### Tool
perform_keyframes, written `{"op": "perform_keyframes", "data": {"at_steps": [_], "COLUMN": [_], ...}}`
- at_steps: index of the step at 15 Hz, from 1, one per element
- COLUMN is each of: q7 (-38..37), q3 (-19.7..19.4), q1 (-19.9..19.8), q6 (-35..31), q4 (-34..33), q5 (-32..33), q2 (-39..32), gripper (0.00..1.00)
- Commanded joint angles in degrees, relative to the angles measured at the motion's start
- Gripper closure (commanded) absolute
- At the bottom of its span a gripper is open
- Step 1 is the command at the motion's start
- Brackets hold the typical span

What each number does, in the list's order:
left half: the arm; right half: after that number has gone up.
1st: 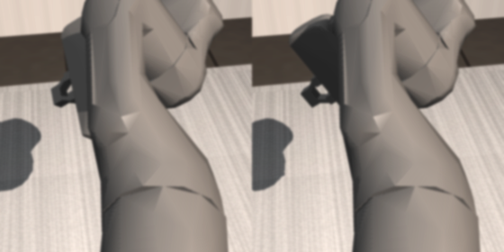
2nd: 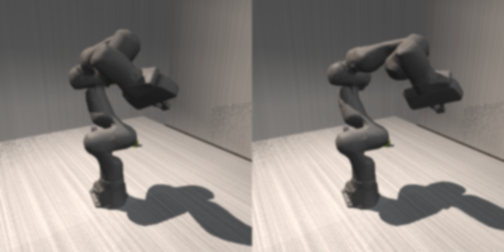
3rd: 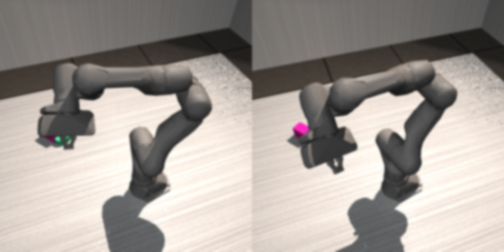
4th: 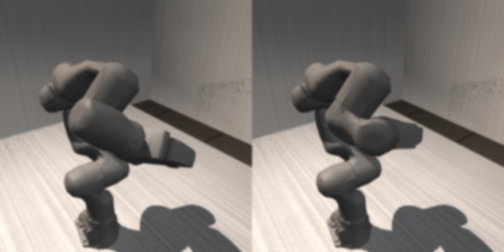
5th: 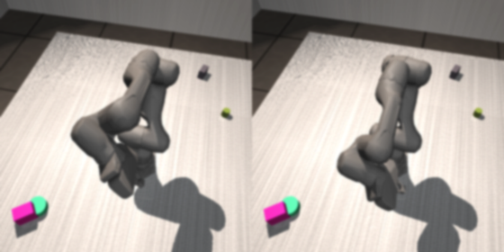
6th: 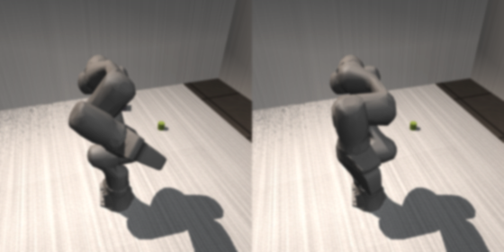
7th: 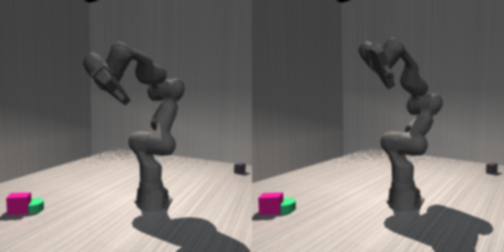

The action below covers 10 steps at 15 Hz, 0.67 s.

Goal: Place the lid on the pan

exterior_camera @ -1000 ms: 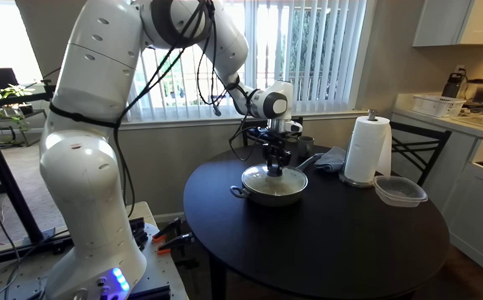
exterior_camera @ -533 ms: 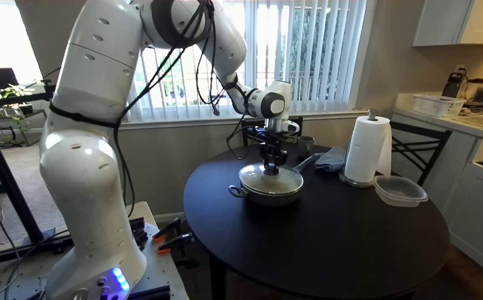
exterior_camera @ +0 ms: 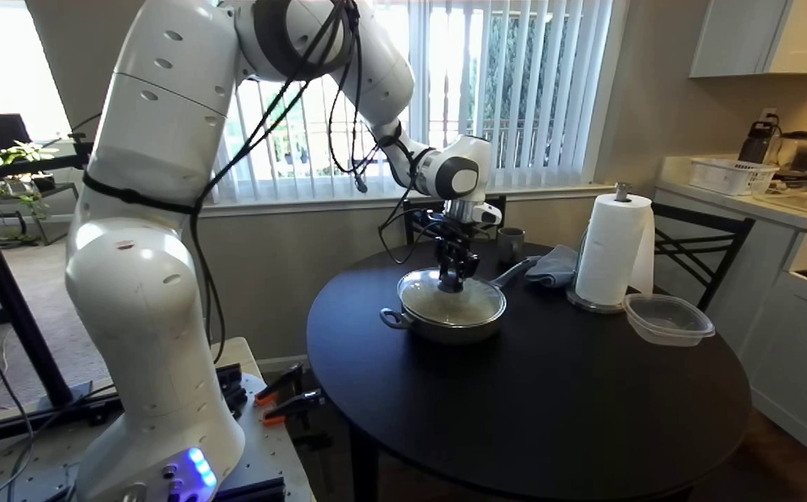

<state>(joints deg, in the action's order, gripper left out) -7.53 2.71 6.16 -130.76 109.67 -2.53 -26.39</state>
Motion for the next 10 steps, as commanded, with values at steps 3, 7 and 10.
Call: {"op": "perform_keyframes", "data": {"at_steps": [3, 7, 10], "q7": [-0.6, -1.9, -2.7], "q3": [0.2, -0.3, -1.0], "q1": [-0.4, 0.1, 0.9], "q6": [-3.8, -9.2, -13.0], "q4": [2.5, 3.9, 5.0], "q5": [-1.5, -0.7, 0.9], "q2": [1.6, 1.9, 1.9], "gripper": [0.67, 0.67, 0.67]}}
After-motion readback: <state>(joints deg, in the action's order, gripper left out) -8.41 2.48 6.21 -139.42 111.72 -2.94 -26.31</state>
